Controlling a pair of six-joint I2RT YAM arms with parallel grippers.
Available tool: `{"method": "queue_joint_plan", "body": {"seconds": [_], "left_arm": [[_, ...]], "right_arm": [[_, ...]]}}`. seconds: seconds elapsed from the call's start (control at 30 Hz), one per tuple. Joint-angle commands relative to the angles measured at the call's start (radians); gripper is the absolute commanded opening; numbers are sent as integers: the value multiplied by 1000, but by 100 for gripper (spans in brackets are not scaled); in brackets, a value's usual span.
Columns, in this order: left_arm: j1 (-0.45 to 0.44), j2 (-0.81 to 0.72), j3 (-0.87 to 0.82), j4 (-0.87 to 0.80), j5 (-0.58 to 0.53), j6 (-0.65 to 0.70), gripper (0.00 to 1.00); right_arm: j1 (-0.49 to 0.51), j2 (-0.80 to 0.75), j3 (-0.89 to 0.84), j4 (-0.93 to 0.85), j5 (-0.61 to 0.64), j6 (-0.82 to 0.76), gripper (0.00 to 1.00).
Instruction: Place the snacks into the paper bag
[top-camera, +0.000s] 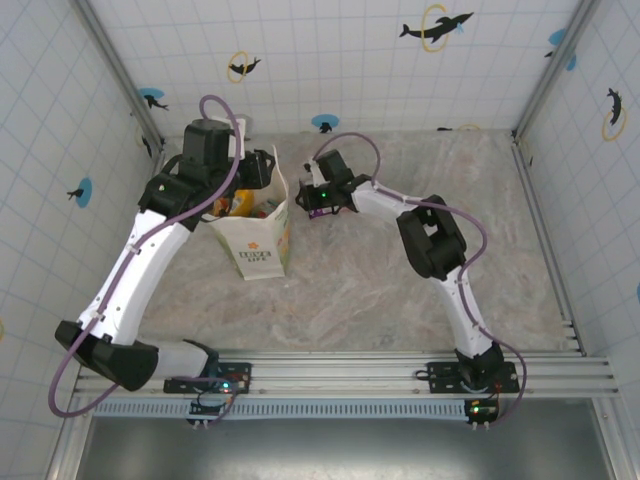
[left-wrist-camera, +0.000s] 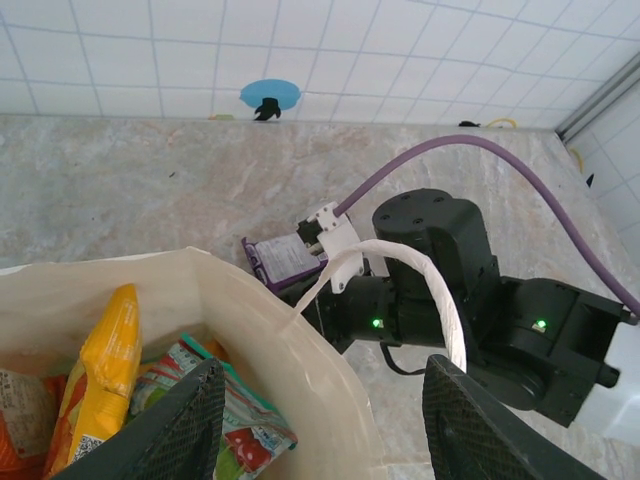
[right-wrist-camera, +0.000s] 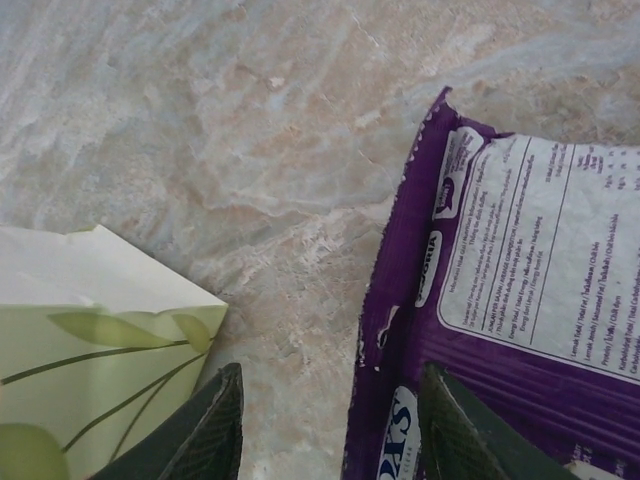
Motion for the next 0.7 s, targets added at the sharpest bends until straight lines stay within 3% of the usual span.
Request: {"method": "queue_joint_plan", "body": {"seconds": [0.0,0.17,0.4,0.67], "left_arm": [[6,-18,-8,5,-14,10,54],[6,-18,-8,8,-15,15,54],[5,-18,-9,9,-19,17,54],[6,-20,-9,7,-17,18,54]], "right_arm": [[7,40,49,-8,13,6,48],[13,66,58,-20,45,-10,44],[40,96,92,-110,207,-102,39],[56,68,98,-138,261,-153,13]]}}
